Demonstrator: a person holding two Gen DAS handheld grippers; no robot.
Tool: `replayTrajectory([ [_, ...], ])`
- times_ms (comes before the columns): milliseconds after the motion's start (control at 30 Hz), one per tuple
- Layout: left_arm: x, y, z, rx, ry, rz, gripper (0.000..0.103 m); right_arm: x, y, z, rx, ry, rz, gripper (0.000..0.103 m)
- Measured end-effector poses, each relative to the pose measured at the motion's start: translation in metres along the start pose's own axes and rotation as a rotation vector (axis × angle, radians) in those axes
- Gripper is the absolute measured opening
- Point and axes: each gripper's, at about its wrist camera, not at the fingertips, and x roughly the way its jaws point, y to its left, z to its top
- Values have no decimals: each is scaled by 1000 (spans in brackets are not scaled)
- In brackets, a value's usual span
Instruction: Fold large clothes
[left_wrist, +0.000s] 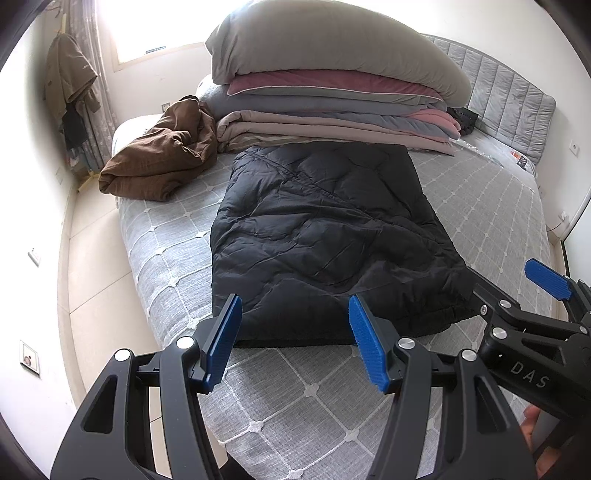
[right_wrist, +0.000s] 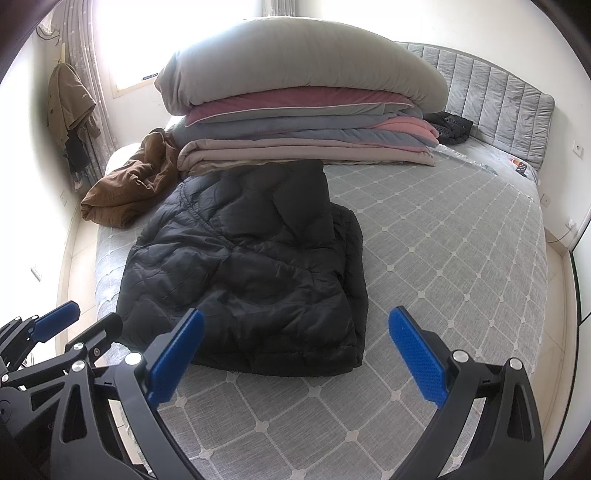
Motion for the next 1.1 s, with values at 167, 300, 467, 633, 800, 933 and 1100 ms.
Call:
replayTrajectory([
  [167, 0, 0, 0, 1, 0, 0, 57, 0, -1, 0, 0, 0, 0, 96],
  [300, 1, 0, 0, 0, 0, -1, 57, 0, -1, 0, 0, 1, 1, 96],
  [467, 0, 0, 0, 0, 0, -1, 57, 0, -1, 0, 0, 1, 1, 96],
  [633, 1, 0, 1, 0, 0, -2, 57, 0, -2, 1, -1, 0, 1, 96],
  [800, 1, 0, 1, -1, -1, -3, 57, 0, -2, 1, 0, 1, 2, 96],
  [933, 1, -1, 1, -2, -1, -3, 57, 1, -2, 1, 0, 0, 1, 96],
  [1100, 1, -1, 1, 1, -2, -2, 57, 0, -2, 1, 0, 0, 3, 96],
])
